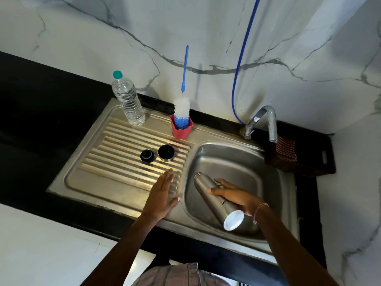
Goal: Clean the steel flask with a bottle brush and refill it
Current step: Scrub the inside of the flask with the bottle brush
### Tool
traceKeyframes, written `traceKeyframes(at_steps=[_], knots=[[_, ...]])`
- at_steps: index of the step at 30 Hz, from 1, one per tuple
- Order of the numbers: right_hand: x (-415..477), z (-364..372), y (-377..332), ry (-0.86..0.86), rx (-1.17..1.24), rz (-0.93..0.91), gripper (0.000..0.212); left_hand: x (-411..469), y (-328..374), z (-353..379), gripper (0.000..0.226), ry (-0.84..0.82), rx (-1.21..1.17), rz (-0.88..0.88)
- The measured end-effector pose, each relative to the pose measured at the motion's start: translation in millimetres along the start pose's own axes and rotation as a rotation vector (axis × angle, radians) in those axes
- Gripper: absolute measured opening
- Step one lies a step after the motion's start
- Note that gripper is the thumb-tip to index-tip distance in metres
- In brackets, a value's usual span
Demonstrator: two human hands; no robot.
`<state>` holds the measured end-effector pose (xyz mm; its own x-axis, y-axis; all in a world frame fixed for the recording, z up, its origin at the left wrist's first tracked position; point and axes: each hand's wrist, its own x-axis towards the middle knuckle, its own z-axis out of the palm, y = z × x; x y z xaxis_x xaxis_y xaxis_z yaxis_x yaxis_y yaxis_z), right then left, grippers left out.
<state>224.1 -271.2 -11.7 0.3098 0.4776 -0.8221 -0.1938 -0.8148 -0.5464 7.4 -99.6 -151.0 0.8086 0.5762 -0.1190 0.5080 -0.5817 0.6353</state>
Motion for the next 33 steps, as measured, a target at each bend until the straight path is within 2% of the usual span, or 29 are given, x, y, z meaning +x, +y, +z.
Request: traceKeyframes(at_steps=[2, 5, 8, 11, 13, 15, 19, 22, 24, 28, 33], knots=[[-3, 14, -15, -0.096, 0.058, -0.048, 0.072, -2, 8, -18, 0.098, 0.017, -0.147, 0.14], [-18, 38, -59, -0.294, 0.179, -0.084, 0.046, -4, 19, -46, 0.101, 0.062, -0.128, 0.25], [-23, 58, -95, -0.458, 0.381, -0.157, 0.041, -4, 18, -78, 0.093, 0.213, -0.187, 0.232], [-10, 85, -126, -0.526, 0.407, -0.192, 0.041, -6, 5, -111, 0.077, 0.332, -0.25, 0.195], [5, 107, -147, -0.494, 0.44, -0.134, 0.049, -3, -12, -131, 0.077, 0.412, -0.27, 0.151], [18, 128, -165, -0.419, 0.377, -0.206, 0.041, 1, -30, -149, 0.076, 0.477, -0.279, 0.12], [40, 161, -190, -0.276, 0.022, -0.428, 0.031, 13, -45, -181, 0.057, 0.505, -0.272, 0.006], [60, 175, -211, 0.014, -0.329, -0.775, 0.05, 28, -56, -189, 0.058, 0.503, -0.381, -0.042], [64, 182, -223, 0.126, -0.456, -0.882, 0.068, 38, -60, -191, 0.058, 0.513, -0.38, -0.04], [88, 190, -236, 0.204, -0.568, -0.903, 0.074, 51, -69, -194, 0.062, 0.455, -0.394, -0.092], [116, 200, -237, 0.175, -0.631, -0.819, 0.072, 50, -100, -189, 0.049, 0.274, -0.264, -0.129]])
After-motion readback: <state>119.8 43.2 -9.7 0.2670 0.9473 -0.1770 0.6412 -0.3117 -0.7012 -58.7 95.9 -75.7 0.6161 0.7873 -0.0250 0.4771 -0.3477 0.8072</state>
